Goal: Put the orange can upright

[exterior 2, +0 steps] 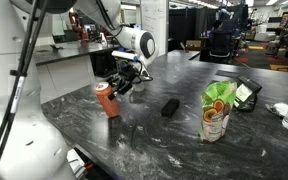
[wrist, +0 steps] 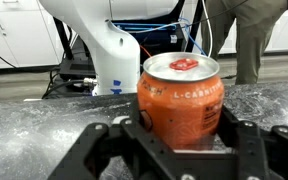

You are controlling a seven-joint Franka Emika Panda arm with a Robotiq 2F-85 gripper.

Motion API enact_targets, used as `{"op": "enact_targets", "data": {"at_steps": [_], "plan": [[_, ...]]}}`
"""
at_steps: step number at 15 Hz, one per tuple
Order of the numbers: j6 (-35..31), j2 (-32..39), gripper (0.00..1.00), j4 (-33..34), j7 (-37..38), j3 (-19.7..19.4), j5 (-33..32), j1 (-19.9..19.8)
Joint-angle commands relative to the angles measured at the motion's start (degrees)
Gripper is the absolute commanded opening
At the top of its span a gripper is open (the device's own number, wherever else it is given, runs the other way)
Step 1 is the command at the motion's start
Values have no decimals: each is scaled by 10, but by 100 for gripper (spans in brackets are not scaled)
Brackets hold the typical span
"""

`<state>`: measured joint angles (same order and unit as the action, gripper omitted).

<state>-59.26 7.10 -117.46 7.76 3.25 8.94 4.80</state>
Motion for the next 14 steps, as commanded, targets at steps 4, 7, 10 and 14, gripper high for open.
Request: {"op": "enact_targets", "data": {"at_steps": [4,7,10,14], "plan": [[56,17,45,7,-1,-2,5,-3],[55,28,45,6,-1,-2,3,-2],[52,40,45,7,-3,-2,2,-1],[50,48,94,15,-4,-1,1,0]]}}
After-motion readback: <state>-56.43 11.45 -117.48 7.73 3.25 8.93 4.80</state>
